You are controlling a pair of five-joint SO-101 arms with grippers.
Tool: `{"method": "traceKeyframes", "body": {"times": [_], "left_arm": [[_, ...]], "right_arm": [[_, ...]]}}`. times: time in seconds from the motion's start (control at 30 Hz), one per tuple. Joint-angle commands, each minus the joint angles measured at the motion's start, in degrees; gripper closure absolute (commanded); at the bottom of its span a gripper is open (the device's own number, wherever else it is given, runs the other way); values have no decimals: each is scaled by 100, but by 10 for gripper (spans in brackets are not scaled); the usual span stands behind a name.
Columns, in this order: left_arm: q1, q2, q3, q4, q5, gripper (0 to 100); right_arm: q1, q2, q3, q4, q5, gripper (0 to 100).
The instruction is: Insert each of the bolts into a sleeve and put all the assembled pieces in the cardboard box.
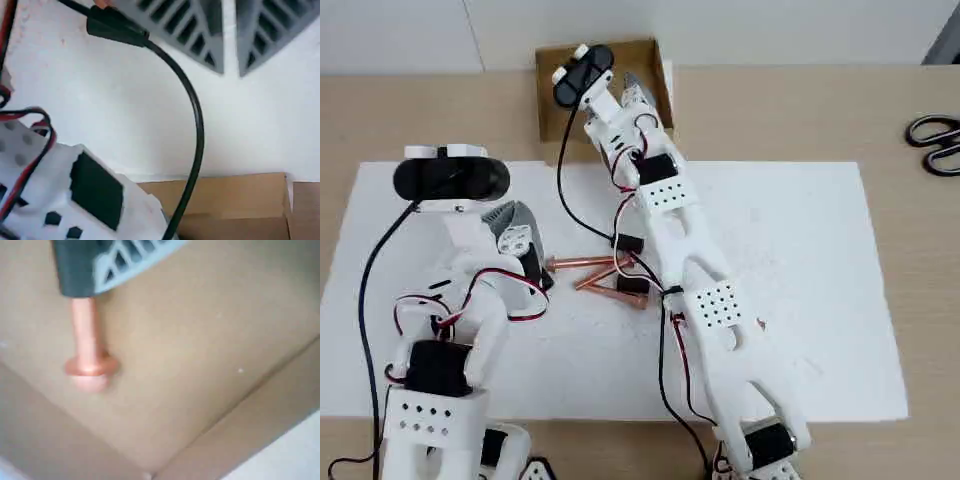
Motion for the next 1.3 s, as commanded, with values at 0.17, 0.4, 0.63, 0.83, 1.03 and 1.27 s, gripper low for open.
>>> {"method": "traceKeyframes", "body": {"times": [0.17,0.4,0.63,0.83,1.03,1.27], "left_arm": [[35,-44,-57,9,-9,994],[44,-44,-66,0,-9,994],[44,-554,-22,9,0,994],[44,-1248,136,53,-18,994],[44,-1679,514,62,-18,994],[501,-1987,822,53,-26,994]], "right_arm": [[233,-1701,-1231,3398,-9,768],[-31,-3855,-1222,5305,0,768],[-523,-5420,-1204,6571,-97,768],[-725,-6738,-554,6571,-88,768],[127,-8725,396,6571,-88,768],[2334,-10686,3613,6563,-141,768]]}}
